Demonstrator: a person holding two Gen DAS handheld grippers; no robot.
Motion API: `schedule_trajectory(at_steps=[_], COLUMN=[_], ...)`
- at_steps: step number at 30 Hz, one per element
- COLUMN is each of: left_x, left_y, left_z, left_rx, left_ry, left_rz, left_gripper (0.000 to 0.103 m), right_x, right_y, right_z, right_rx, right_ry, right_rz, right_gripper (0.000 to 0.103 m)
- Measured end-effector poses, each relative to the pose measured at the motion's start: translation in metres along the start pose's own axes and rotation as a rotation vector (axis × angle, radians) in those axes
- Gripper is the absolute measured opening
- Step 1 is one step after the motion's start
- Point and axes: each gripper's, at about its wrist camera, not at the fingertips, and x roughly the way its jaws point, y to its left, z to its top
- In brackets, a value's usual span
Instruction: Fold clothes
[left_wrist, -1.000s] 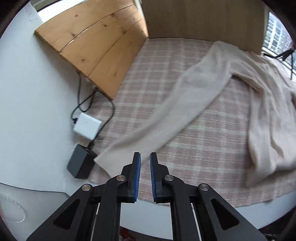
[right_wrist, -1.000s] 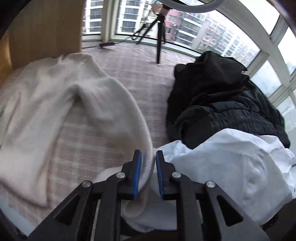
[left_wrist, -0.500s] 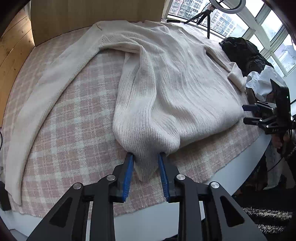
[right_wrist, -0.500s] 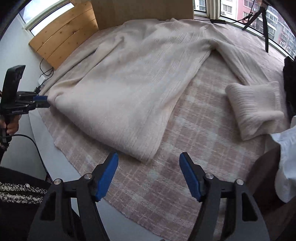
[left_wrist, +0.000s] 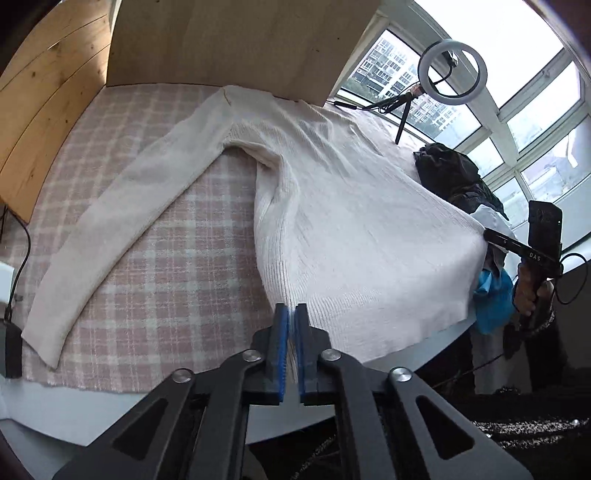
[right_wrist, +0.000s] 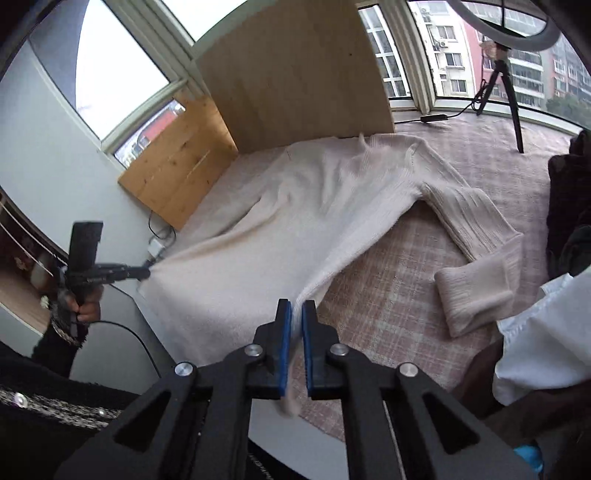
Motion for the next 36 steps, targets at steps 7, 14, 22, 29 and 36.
schedule_trajectory(at_steps=[7,14,22,29,36], left_x=[0.058,0.095,0.173,0.182,0.179], left_y=[0.027,0.029,0.035,0.067,0.084], left_z=[0.003,0.099,0.171,0.180,0.192], left_rx=[-0.026,0.037,0.044,-0.062,-0.131], left_ry=[0.108,-0.021,-0.024,-0.009,-0.081], left_rz=[0.123,0.183,0.265,0.212,0.246], left_gripper=[0.002,0.005,0.008,0.012,0.016], right_x=[0.050,0.078,0.136,0.171,0.179], right_y=[-0.024,-0.067,-0.136,-0.163,-0.177], right_z=[-0.032,0.029,0.093,0.119,0.130], right_rx=[0.013,0.193,0.447,0.501,0.571], right_ry=[0.218,0.095,0.000,-0.006,-0.049], right_rz=[-0.164,-0.134,-0.177,-0.148,-0.100], right_gripper=[0.004,0.028,0.028,0.031,0.040])
